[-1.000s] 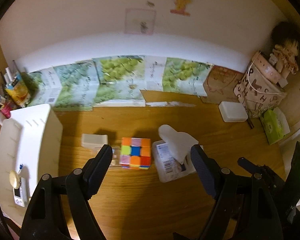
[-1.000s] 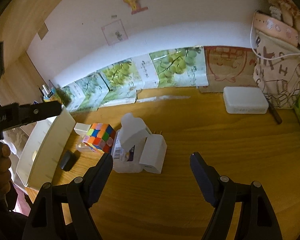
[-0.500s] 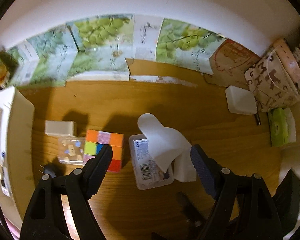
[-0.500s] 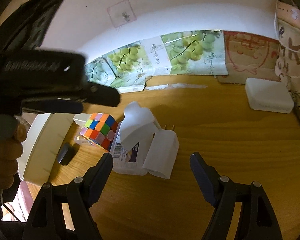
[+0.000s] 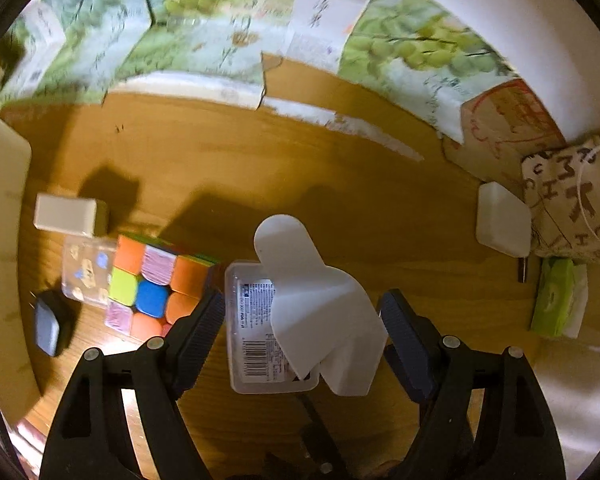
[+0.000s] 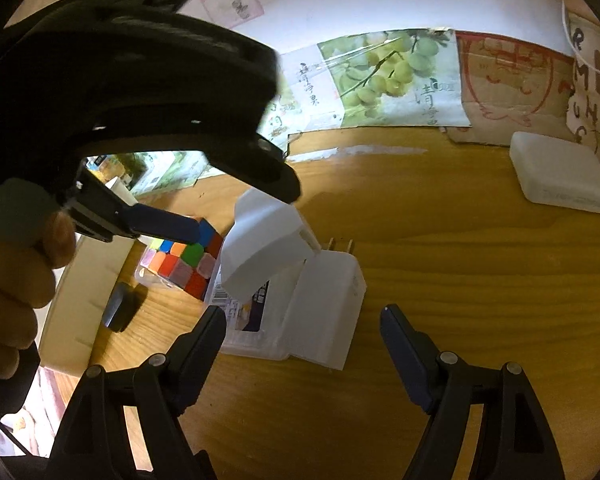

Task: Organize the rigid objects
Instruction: 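Grasp the square white adapter with the right tool while the left grasps the flap-shaped white adapter, then carry both white adapters over the white tray with both tools, then lower the flap adapter into the tray with the left tool while the right releases its adapter there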

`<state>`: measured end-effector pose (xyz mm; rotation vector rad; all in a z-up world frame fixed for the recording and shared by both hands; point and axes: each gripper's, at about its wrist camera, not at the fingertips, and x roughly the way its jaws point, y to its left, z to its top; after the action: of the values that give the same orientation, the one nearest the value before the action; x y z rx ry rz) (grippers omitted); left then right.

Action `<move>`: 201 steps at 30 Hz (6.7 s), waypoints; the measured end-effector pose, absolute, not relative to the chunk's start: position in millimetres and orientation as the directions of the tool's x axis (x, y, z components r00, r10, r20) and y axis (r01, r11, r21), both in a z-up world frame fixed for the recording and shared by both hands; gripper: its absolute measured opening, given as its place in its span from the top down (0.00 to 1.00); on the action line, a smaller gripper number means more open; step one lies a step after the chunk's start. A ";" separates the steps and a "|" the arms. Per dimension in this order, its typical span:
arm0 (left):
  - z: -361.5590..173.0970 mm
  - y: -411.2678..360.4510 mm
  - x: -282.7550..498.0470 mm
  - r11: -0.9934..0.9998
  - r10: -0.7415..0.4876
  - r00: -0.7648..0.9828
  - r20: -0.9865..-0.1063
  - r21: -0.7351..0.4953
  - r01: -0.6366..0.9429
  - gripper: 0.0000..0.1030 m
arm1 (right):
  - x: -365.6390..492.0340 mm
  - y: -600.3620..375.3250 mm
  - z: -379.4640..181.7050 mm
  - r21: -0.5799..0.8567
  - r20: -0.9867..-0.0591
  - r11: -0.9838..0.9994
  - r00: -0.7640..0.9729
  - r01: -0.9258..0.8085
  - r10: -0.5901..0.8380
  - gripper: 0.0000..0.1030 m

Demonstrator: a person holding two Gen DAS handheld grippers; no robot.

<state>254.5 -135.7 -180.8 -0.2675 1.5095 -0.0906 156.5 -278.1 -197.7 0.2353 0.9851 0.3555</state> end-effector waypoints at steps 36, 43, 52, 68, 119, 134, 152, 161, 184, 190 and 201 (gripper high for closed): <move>-196.9 -158.5 278.0 0.979 -0.146 0.007 -0.989 -0.146 -0.140 0.42 | 160.3 -275.4 -201.7 0.356 -0.790 0.911 0.453 -0.209 0.413 0.62; -198.9 -154.2 269.7 0.978 -0.172 -0.026 -0.985 -0.167 -0.127 0.42 | 159.6 -272.8 -200.1 0.358 -0.800 0.905 0.425 -0.229 0.423 0.65; -195.9 -152.6 248.3 0.977 -0.191 -0.030 -0.981 -0.187 -0.106 0.42 | 155.4 -277.6 -196.8 0.358 -0.812 0.908 0.408 -0.217 0.418 0.69; -148.7 -137.7 218.1 0.974 -0.223 0.012 -0.975 -0.224 -0.023 0.42 | 137.5 -287.2 -177.4 0.317 -0.817 0.929 0.443 -0.191 0.369 0.71; -51.4 65.3 125.1 0.989 -0.148 0.292 -0.945 -0.147 0.026 0.42 | 75.1 -151.3 -88.9 0.271 -0.695 0.917 0.600 -0.292 0.396 0.72; -64.1 148.4 106.0 0.993 -0.118 0.371 -0.921 -0.115 0.029 0.42 | 73.0 -73.9 -77.2 0.271 -0.643 0.900 0.632 -0.340 0.433 0.72; -86.7 239.7 93.8 0.999 -0.001 0.510 -0.860 -0.029 -0.046 0.42 | 83.8 22.2 -83.6 0.309 -0.563 0.823 0.606 -0.477 0.563 0.72; -90.6 263.9 99.3 0.990 0.008 0.517 -0.856 -0.068 -0.127 0.42 | 84.1 49.2 -83.8 0.265 -0.578 0.808 0.584 -0.527 0.570 0.72; -88.9 267.9 84.7 0.968 -0.023 0.560 -0.828 -0.160 -0.195 0.24 | 77.3 49.0 -83.9 0.243 -0.586 0.827 0.602 -0.507 0.542 0.34; -87.1 248.5 78.9 0.971 -0.032 0.568 -0.823 -0.160 -0.177 0.24 | 68.2 37.3 -85.5 0.237 -0.592 0.838 0.611 -0.492 0.526 0.30; -82.1 203.1 72.3 0.975 -0.066 0.562 -0.824 -0.173 -0.139 0.24 | 57.1 -3.8 -82.3 0.195 -0.618 0.863 0.625 -0.466 0.477 0.26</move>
<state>72.3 203.1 -82.1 -0.2287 0.9749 0.0435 57.1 -3.8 -82.3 0.0170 0.7137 0.5406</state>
